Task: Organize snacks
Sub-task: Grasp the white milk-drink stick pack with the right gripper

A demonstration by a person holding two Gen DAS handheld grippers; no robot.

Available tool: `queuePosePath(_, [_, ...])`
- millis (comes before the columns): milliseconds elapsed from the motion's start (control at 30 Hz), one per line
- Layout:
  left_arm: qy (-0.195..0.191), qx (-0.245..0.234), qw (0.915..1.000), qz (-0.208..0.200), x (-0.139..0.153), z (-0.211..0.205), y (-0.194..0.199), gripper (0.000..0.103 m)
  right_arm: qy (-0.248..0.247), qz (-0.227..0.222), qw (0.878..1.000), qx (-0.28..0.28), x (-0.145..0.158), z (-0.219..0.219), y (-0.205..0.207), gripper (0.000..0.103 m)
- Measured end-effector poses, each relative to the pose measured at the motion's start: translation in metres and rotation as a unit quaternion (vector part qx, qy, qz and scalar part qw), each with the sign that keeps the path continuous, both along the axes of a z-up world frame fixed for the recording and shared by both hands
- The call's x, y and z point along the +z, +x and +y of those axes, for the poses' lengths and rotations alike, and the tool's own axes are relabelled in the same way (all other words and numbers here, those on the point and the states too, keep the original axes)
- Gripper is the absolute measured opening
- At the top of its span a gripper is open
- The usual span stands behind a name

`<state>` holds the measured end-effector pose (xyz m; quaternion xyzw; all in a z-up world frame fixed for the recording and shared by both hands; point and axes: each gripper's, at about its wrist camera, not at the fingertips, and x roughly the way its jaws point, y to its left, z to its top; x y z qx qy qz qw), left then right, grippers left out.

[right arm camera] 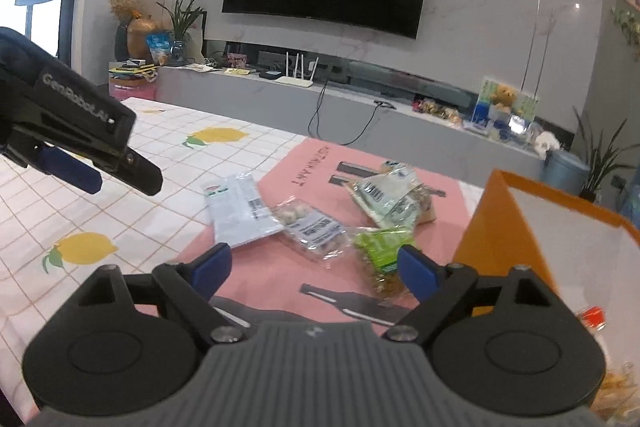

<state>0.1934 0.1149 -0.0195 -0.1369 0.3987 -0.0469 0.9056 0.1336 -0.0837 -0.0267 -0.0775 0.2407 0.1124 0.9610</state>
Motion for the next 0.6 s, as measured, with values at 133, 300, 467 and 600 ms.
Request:
queuePosePath(133, [0.002,0.005,1.0000,0.007,0.000,0.005,0.004,0.078,0.024,0.010,1.000,0.015,-0.003,0.007,0.010,0.089])
queuePosePath(300, [0.002,0.021,0.9997,0.007,0.003,0.014,0.008,0.078,0.043,0.025,0.998,0.028,-0.010,0.024,0.035,0.091])
queuePosePath(467, [-0.001,0.046,0.9987,0.024,-0.002,0.028,0.015,0.078,0.018,0.026,0.997,0.072,-0.014,0.052,0.063,0.100])
queuePosePath(600, [-0.007,0.070,0.9963,0.049,-0.009,0.043,0.022,0.078,-0.005,0.042,0.995,0.093,-0.020,0.075,0.086,0.100])
